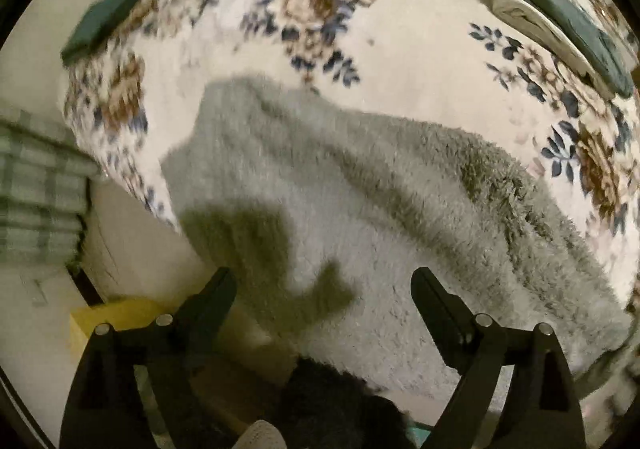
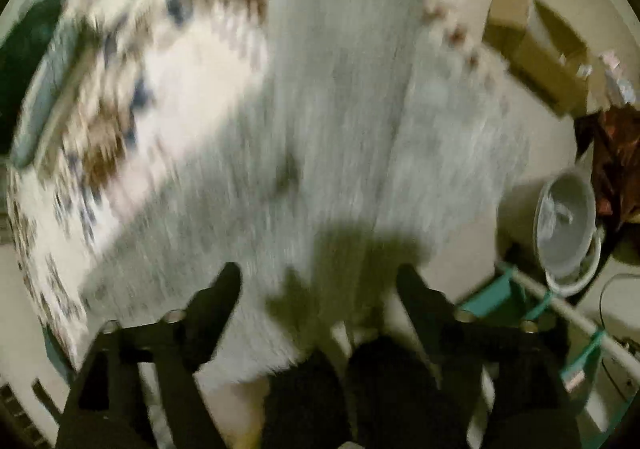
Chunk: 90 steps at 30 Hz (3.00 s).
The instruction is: Fold towel
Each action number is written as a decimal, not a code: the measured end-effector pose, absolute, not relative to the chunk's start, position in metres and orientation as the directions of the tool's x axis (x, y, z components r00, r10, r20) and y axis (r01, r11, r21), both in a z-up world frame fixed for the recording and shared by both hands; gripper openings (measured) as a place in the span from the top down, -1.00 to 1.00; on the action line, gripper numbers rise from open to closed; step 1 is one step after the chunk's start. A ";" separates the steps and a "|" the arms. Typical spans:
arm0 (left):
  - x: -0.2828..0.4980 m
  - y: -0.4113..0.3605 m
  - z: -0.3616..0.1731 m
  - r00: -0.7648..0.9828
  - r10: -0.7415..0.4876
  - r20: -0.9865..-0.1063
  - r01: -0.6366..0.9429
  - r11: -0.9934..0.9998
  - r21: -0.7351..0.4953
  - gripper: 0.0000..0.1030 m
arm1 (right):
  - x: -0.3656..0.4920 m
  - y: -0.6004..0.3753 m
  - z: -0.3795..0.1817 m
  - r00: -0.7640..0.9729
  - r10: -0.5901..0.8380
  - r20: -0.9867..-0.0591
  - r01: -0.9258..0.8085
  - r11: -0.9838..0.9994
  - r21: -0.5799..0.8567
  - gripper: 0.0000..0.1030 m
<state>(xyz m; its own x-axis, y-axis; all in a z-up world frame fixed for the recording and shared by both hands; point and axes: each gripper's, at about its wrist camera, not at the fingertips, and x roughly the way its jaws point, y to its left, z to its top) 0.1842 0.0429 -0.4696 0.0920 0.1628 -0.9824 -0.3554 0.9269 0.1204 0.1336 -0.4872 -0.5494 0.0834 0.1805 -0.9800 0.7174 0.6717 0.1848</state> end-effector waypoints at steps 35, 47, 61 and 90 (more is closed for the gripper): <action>0.199 -0.015 -0.493 0.108 0.222 -0.969 -0.123 0.970 0.209 -0.74 | 0.201 -0.546 -0.628 0.195 0.302 -0.933 0.893 0.339 0.296 0.92; 0.175 0.102 -0.482 0.117 0.151 -0.982 -0.284 0.952 0.113 -0.74 | 0.215 -0.502 -0.597 0.237 0.267 -0.934 0.799 0.493 0.343 0.08; 0.179 0.230 -0.543 0.073 0.012 -0.997 -0.345 0.938 -0.014 -0.73 | 0.106 -0.169 -0.643 0.035 0.577 -0.816 0.764 0.511 0.394 -0.08; 0.170 0.280 -0.508 0.208 -0.032 -0.978 -0.320 0.942 -0.099 0.97 | 0.080 -0.121 -0.652 0.176 0.617 -0.767 0.841 0.311 0.443 0.70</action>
